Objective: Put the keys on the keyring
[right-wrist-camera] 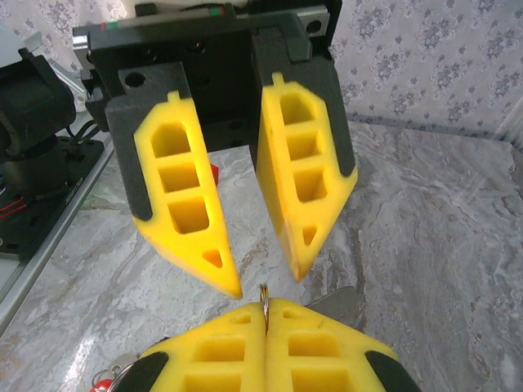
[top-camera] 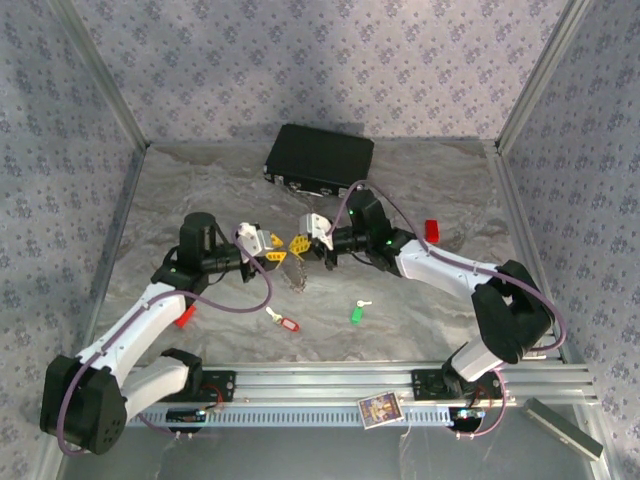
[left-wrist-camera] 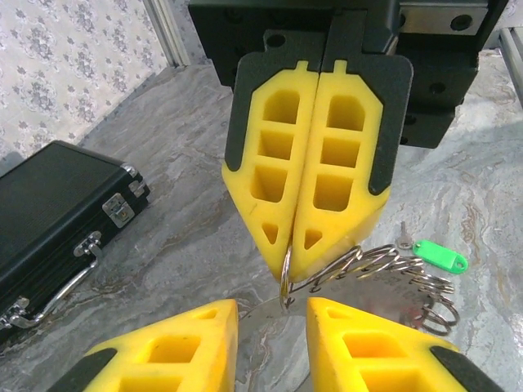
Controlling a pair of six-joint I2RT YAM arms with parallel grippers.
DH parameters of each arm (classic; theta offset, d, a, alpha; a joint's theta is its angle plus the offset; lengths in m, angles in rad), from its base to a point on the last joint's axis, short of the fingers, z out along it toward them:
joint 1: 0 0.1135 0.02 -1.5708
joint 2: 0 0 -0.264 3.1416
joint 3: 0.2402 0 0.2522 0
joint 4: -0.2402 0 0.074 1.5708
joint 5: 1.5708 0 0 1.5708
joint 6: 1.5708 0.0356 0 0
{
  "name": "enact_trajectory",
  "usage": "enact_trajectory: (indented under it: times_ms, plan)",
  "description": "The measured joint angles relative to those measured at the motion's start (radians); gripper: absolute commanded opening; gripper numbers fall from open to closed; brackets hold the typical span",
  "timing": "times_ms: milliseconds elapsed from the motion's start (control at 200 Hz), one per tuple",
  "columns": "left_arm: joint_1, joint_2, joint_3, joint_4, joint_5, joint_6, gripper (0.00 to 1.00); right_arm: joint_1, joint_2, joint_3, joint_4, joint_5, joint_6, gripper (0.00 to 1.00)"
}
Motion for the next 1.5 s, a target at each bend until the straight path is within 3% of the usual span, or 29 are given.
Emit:
enact_trajectory:
  times_ms: [320,730,854,934,1019,1164,1359,1499]
  plan:
    - [-0.002,0.016,0.006,-0.031,0.019,0.031,0.06,0.018,0.0,0.026,-0.046,0.016,-0.023,0.0]
    - [-0.009,0.026,0.024,-0.057,0.021,0.024,0.09,0.025,0.0,0.06,-0.121,0.03,-0.065,0.0]
    - [-0.013,0.028,0.031,-0.06,0.019,0.005,0.0,0.028,0.0,0.072,-0.143,0.036,-0.076,0.0]
    - [-0.013,0.028,0.034,-0.056,0.014,-0.01,0.0,0.028,0.0,0.086,-0.166,0.046,-0.081,0.0]
    - [-0.014,0.028,0.037,-0.048,0.003,-0.039,0.0,0.028,0.0,0.102,-0.19,0.064,-0.084,0.25]
    - [-0.064,0.028,0.068,-0.074,-0.081,-0.147,0.0,0.028,-0.02,0.167,-0.301,0.175,-0.074,0.44]
    - [-0.152,0.019,0.165,-0.197,-0.309,-0.425,0.0,0.048,-0.169,0.195,-0.389,0.371,-0.014,0.4]
    - [-0.166,0.019,0.24,-0.351,-0.431,-0.637,0.0,0.122,-0.301,0.1,-0.378,0.467,0.063,0.34]
